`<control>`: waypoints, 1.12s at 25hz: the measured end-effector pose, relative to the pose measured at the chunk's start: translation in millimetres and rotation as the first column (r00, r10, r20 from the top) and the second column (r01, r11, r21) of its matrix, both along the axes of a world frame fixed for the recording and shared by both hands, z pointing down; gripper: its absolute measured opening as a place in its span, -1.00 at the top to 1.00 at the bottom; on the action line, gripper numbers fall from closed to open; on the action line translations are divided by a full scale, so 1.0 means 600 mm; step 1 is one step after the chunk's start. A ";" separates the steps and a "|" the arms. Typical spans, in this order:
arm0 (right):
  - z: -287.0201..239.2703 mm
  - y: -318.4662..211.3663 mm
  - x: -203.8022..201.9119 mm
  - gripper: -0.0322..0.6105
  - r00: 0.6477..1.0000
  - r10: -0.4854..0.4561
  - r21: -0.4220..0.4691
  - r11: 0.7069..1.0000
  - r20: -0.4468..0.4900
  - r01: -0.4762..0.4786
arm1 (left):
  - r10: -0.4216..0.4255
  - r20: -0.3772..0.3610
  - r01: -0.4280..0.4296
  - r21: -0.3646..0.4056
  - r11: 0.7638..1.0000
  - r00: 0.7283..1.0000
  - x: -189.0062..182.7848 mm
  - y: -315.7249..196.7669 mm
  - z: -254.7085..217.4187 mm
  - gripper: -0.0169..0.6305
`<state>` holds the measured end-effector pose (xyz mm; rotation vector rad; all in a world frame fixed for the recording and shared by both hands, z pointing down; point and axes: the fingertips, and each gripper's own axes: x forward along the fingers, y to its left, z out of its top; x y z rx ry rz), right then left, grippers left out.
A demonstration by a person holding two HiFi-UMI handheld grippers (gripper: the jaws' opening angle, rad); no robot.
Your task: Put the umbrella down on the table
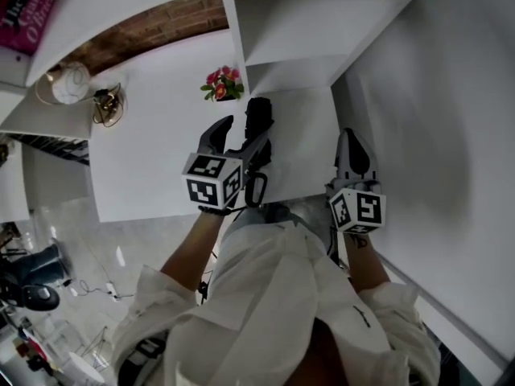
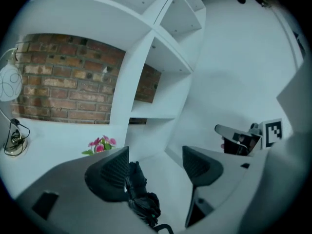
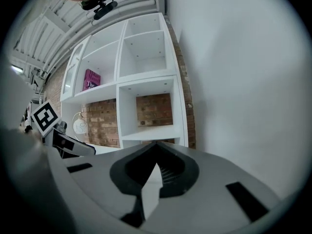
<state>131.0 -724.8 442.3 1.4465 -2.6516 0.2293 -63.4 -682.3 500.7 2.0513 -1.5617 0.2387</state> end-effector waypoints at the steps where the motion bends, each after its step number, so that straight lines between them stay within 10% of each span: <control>1: -0.015 0.004 0.004 0.84 1.000 0.001 0.018 1.000 0.000 -0.001 | 0.008 0.001 -0.008 0.042 0.999 1.000 -0.002 0.005 -0.024 -0.15; 10: -0.143 0.034 0.047 0.84 0.999 0.008 0.154 0.988 0.038 -0.014 | -0.072 0.073 0.032 0.445 0.895 0.995 -0.059 0.068 -0.241 0.14; 23: -0.252 0.055 0.101 0.84 0.995 0.050 0.274 0.959 0.081 -0.070 | -0.219 0.125 0.087 0.650 0.755 0.968 -0.134 0.148 -0.368 0.44; 28: -0.261 0.043 0.099 0.84 0.994 0.072 0.277 0.957 0.079 -0.091 | -0.240 0.112 0.106 0.667 0.737 0.964 -0.163 0.138 -0.375 0.60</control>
